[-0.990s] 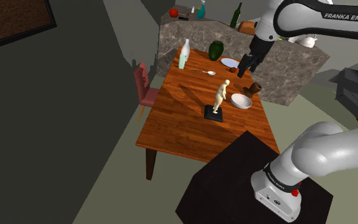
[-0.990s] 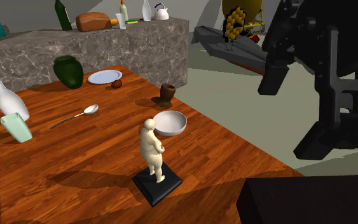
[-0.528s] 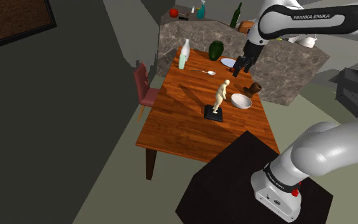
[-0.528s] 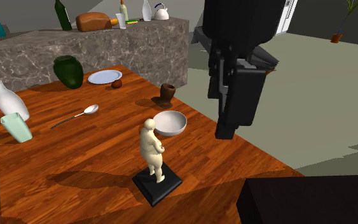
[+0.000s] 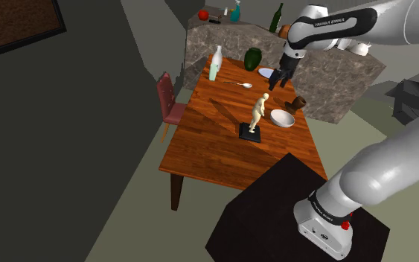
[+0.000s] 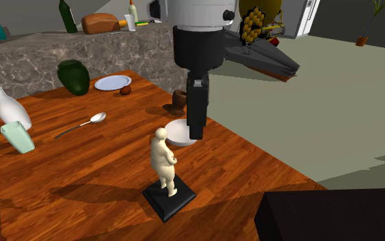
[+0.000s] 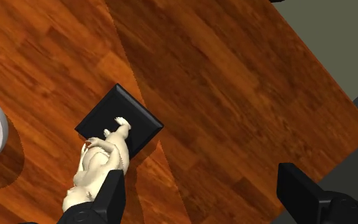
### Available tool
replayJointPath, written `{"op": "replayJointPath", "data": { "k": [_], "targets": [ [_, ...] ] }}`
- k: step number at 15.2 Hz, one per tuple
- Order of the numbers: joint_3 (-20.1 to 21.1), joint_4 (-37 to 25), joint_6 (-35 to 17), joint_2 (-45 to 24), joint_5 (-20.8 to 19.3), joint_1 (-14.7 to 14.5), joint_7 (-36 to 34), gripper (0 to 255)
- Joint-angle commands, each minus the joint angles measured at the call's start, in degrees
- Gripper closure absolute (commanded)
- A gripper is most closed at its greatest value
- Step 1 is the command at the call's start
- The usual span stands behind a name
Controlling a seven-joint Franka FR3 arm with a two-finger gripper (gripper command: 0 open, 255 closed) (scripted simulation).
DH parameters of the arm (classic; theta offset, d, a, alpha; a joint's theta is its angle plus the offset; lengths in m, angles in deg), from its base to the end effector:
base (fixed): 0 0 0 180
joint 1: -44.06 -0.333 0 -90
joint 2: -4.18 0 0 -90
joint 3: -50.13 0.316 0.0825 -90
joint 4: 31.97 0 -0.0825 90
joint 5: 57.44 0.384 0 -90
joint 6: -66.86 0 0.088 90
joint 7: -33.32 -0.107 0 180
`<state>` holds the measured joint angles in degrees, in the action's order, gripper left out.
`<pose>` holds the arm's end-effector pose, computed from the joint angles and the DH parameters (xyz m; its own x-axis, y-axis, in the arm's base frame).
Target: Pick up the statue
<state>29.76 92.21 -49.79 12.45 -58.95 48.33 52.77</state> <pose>0.4595 -0.2171 0.4534 0.9971 -0.0756 0.0130 -0.0753 -0.9969 -0.0235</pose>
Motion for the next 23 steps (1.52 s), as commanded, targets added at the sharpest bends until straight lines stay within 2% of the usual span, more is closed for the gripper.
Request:
{"op": "replayJointPath", "data": {
  "k": [1,7,14,23],
  "targets": [
    [-1.43,-3.52,-0.7,-5.04,2.46,0.34,2.92,0],
    [-3.5,-14.42,-0.95,-19.58,10.65,3.6,11.38,0],
    [-2.31,-31.3,2.58,-37.06,18.81,10.54,18.11,0],
    [-1.46,-29.39,-1.81,-39.75,20.14,10.98,19.21,0]
  ]
}}
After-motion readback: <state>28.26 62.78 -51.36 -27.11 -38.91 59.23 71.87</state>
